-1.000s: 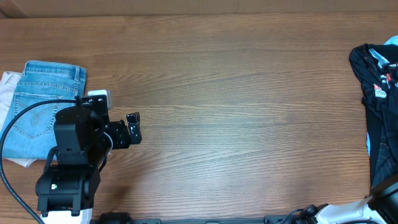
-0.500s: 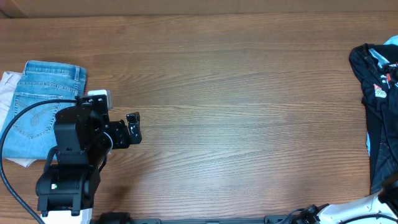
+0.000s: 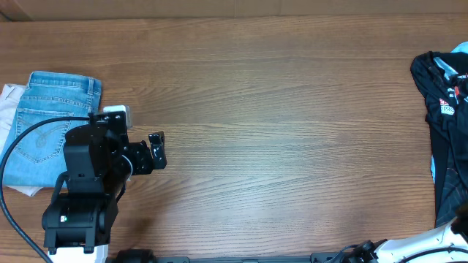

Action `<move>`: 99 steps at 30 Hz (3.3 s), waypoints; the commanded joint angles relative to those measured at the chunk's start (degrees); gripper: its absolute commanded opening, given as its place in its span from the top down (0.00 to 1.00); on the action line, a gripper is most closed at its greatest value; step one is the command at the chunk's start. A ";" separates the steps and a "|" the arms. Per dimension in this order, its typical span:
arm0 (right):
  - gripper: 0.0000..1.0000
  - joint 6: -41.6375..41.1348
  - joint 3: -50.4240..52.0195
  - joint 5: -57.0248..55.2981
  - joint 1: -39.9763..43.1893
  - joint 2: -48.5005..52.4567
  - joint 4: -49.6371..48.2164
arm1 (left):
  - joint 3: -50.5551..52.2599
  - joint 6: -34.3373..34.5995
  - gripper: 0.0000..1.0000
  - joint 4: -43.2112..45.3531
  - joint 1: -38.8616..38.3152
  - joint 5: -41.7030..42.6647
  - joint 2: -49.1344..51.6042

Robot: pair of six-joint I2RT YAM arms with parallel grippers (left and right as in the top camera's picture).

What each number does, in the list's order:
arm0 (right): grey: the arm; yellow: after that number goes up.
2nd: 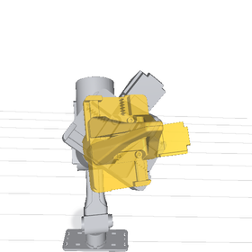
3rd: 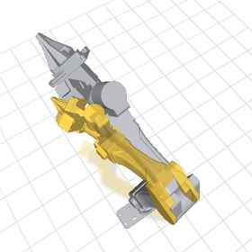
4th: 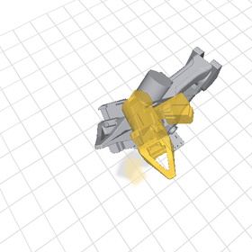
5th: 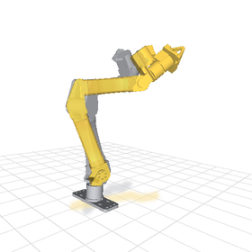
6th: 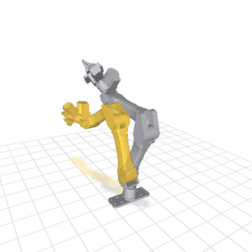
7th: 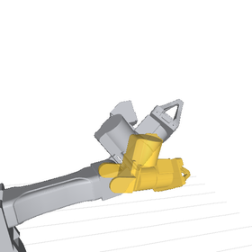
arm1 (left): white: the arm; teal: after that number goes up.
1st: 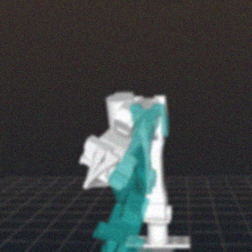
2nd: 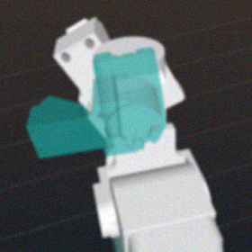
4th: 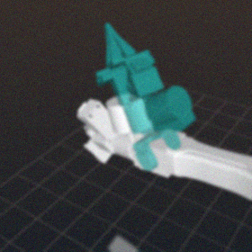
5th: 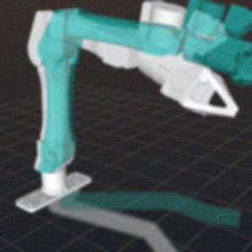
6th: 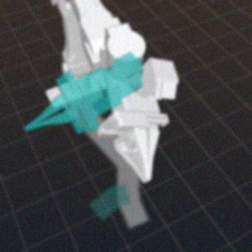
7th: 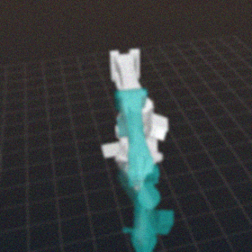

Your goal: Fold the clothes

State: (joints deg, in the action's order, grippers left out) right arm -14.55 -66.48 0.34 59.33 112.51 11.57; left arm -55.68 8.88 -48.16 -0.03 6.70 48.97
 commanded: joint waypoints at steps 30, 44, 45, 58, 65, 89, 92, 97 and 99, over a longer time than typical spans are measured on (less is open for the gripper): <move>0.27 2.10 -2.51 -2.01 -16.63 -17.20 13.18 | -1.49 0.13 0.00 0.83 -0.28 0.39 0.11; 0.22 0.57 -2.36 -0.28 -3.91 -6.47 9.77 | -1.49 0.15 0.00 0.39 -0.28 0.42 0.11; 0.22 0.59 -2.36 -0.31 -3.39 -6.10 9.31 | -1.49 0.15 0.00 0.35 -0.28 0.39 0.11; 0.21 0.61 -2.19 -0.22 1.60 -1.53 5.97 | -1.49 0.15 0.00 0.37 -0.28 0.42 0.11; 0.41 0.61 -2.19 1.25 1.33 -0.55 4.48 | -1.49 0.15 0.00 0.37 -0.28 0.42 0.11; 0.83 -1.57 -4.37 3.17 -4.04 -8.24 8.72 | -1.49 0.13 0.00 0.37 -0.28 0.39 0.11; 0.71 -1.57 -4.37 3.17 -3.98 -8.24 9.18 | -1.49 0.13 0.00 0.37 -0.26 0.39 0.11; 0.71 -1.57 -4.37 3.17 -4.00 -8.24 9.14 | -1.49 0.13 0.00 0.37 -0.28 0.39 0.09; 0.71 -1.57 -4.37 3.17 -3.98 -8.24 9.11 | -1.49 0.13 0.00 0.37 -0.26 0.39 0.11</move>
State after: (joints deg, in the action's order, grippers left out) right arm -16.05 -69.65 4.01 55.13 105.38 20.99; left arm -55.68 8.88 -47.86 -0.03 6.70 49.04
